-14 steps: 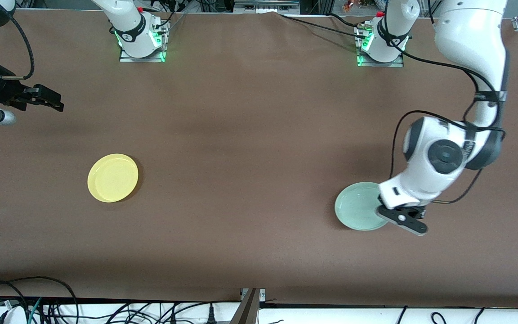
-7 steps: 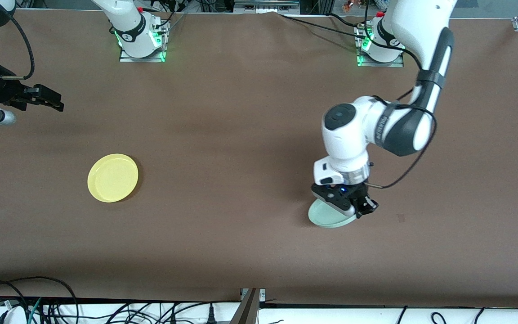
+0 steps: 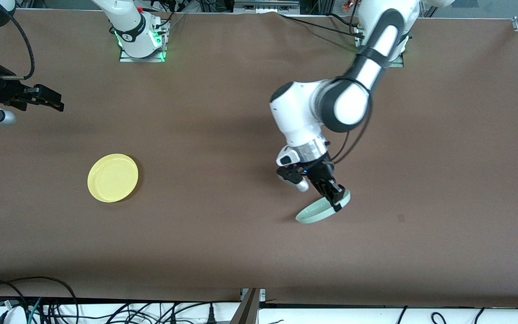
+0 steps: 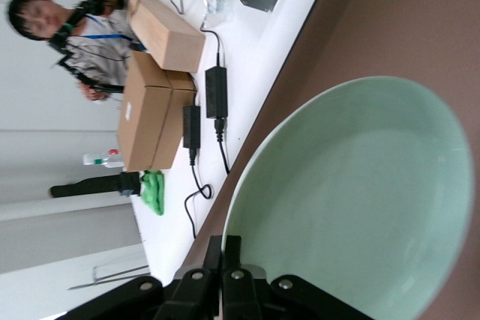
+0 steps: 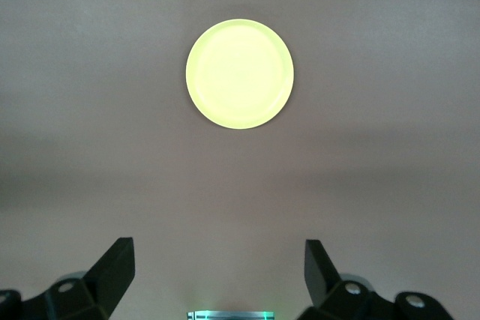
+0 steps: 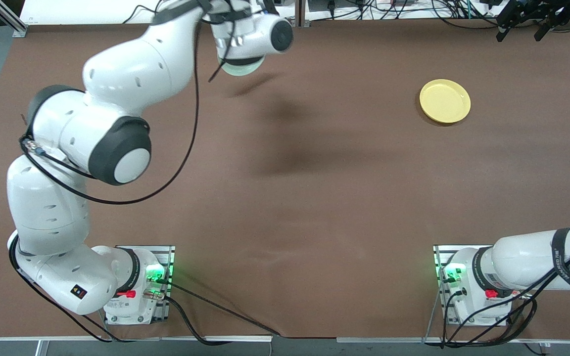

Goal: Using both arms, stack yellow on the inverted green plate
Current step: 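Flip the green plate over with the left gripper, carrying it toward the table middle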

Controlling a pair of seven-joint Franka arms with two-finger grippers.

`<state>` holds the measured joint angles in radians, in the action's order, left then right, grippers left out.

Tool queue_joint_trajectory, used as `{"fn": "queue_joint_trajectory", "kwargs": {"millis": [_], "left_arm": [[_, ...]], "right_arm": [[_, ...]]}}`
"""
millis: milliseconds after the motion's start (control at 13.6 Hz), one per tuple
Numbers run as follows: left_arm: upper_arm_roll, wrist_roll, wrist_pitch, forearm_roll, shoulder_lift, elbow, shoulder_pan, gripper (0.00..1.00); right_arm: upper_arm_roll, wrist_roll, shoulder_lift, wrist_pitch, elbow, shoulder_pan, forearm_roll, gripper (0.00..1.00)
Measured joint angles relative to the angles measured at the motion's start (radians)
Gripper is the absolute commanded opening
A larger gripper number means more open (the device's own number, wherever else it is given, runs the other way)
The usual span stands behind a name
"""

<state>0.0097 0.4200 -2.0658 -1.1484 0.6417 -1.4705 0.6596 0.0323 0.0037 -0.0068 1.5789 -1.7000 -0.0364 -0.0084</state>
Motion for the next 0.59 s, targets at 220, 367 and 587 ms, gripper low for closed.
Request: {"fn": "queue_joint_trajectory", "kwargs": {"millis": [220, 367, 587], "left_arm": [[0.003, 0.094, 0.092, -0.049, 0.039, 0.001, 0.08, 0.0], [0.003, 0.125, 0.132, -0.091, 0.047, 0.001, 0.111, 0.0], [0.003, 0.219, 0.225, -0.134, 0.084, 0.001, 0.179, 0.0]], "right_arm": [[0.001, 0.0, 0.0, 0.0, 0.0, 0.0, 0.0, 1.0], [0.001, 0.0, 0.0, 0.0, 0.0, 0.0, 0.0, 1.0], [0.001, 0.0, 0.0, 0.0, 0.0, 0.0, 0.0, 1.0]]}}
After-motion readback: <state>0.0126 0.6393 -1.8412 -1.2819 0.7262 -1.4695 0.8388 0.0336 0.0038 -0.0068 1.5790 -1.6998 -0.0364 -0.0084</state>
